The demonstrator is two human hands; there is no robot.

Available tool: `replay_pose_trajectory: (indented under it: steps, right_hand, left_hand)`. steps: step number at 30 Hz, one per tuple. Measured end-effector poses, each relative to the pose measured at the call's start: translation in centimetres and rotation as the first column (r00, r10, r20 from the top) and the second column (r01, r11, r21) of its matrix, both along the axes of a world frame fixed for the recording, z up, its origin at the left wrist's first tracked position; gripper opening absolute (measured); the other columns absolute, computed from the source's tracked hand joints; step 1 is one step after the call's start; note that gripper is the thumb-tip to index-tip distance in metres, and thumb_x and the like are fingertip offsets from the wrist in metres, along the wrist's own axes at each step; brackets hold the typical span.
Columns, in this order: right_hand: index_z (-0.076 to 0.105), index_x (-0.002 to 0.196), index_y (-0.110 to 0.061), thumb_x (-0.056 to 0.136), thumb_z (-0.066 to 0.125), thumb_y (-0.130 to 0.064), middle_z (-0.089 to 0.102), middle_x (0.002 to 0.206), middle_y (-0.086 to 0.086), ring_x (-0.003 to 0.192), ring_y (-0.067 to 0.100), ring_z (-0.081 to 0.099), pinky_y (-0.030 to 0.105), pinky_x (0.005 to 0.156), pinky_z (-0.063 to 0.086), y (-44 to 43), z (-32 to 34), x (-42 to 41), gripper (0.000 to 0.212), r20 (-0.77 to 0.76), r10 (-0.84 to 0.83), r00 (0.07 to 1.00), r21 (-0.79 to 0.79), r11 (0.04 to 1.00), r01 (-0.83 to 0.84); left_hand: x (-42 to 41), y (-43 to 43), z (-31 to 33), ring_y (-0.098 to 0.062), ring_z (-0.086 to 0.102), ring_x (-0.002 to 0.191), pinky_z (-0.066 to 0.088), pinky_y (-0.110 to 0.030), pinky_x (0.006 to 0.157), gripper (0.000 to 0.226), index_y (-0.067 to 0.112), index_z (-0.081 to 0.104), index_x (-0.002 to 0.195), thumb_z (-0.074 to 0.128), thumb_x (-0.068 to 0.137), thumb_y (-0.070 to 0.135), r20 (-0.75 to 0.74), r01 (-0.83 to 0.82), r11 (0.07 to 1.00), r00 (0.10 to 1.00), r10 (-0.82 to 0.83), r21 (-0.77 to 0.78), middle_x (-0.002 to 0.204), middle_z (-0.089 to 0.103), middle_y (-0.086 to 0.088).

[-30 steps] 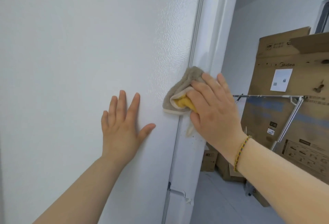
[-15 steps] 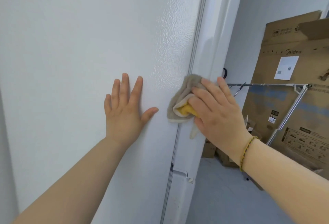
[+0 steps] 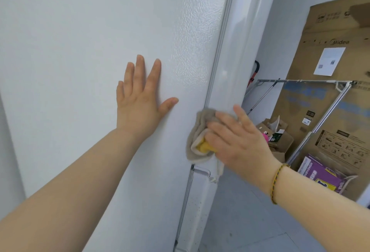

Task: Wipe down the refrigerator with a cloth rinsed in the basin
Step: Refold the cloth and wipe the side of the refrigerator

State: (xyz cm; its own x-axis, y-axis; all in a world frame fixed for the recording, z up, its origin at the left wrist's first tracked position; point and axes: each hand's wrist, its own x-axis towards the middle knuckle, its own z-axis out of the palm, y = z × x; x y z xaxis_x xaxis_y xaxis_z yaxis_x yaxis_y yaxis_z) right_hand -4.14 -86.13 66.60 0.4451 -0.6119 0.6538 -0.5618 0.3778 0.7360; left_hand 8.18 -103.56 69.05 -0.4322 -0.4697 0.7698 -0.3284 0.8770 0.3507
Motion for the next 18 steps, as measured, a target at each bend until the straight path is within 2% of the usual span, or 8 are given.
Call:
replay_pose_trajectory:
  steps: [4, 8, 11, 14, 16, 18]
  right_hand:
    - [0.05, 0.09, -0.014, 0.095, 0.03, -0.015, 0.072, 0.09, 0.004, 0.106, 0.024, 0.049, 0.042, 0.112, 0.018, -0.9, -2.3, 0.7, 0.021, 0.151, 0.079, 0.985, -0.146, 0.988, -0.057]
    - [0.049, 0.09, -0.015, 0.094, 0.032, -0.013, 0.072, 0.086, 0.001, 0.105, 0.023, 0.05, 0.043, 0.112, 0.02, -0.3, -8.1, 0.7, 0.018, 0.192, 0.048, 0.98, -0.001, 0.999, -0.049]
    - [0.054, 0.085, -0.015, 0.089, 0.038, -0.009, 0.071, 0.082, 0.0, 0.102, 0.021, 0.05, 0.045, 0.111, 0.018, -0.1, -7.7, 1.0, 0.018, 0.225, 0.041, 0.974, 0.049, 0.997, -0.053]
    - [0.063, 0.081, -0.017, 0.075, 0.048, -0.013, 0.07, 0.084, -0.001, 0.1, 0.017, 0.05, 0.045, 0.112, 0.014, 0.4, -6.3, 1.8, 0.017, 0.333, 0.091, 0.939, 0.036, 0.993, -0.109]
    - [0.058, 0.088, -0.018, 0.074, 0.049, -0.014, 0.07, 0.089, -0.001, 0.103, 0.016, 0.051, 0.045, 0.111, 0.015, 0.6, -6.8, 2.4, 0.018, 0.417, 0.117, 0.901, 0.024, 0.99, -0.139]
    - [0.057, 0.088, -0.016, 0.082, 0.042, -0.009, 0.071, 0.09, 0.001, 0.105, 0.018, 0.051, 0.044, 0.112, 0.016, 0.7, -9.0, 2.2, 0.018, 0.39, 0.112, 0.914, 0.06, 0.987, -0.146]
  left_hand:
    - [0.1, -0.1, -0.5, -0.029, -0.002, 0.143, 0.003, -0.039, 0.114, 0.08, 0.022, 0.011, 0.146, 0.045, 0.082, 0.056, -0.05, 0.057, 0.998, 0.997, -0.057, -0.018, 0.155, -0.001, -0.011]
    - [0.7, -0.8, -5.2, -0.036, 0.018, 0.137, 0.012, -0.034, 0.11, 0.072, 0.013, 0.033, 0.14, 0.038, 0.08, 0.051, -0.101, 0.098, 0.994, 0.99, -0.102, -0.05, 0.148, 0.022, -0.025]
    - [1.5, -0.8, -9.7, -0.032, 0.025, 0.13, 0.022, -0.036, 0.108, 0.06, 0.016, 0.031, 0.135, 0.03, 0.089, 0.054, -0.065, 0.071, 0.993, 0.995, -0.077, -0.093, 0.141, 0.034, -0.028]
    - [1.5, -0.3, -12.3, -0.036, 0.025, 0.131, 0.022, -0.04, 0.105, 0.065, 0.018, 0.026, 0.136, 0.016, 0.089, 0.062, 0.022, 0.061, 0.996, 0.998, -0.06, -0.069, 0.142, 0.033, -0.027]
    - [1.2, -0.1, -12.8, -0.031, 0.012, 0.132, 0.012, -0.032, 0.109, 0.067, 0.017, 0.021, 0.138, 0.02, 0.088, 0.062, 0.038, 0.069, 0.996, 0.997, -0.066, -0.065, 0.145, 0.026, -0.025]
    - [1.0, 0.0, -13.1, -0.025, 0.001, 0.134, 0.007, -0.031, 0.108, 0.065, 0.022, 0.014, 0.14, 0.028, 0.086, 0.055, 0.022, 0.104, 0.995, 0.994, -0.104, -0.011, 0.147, 0.011, -0.013]
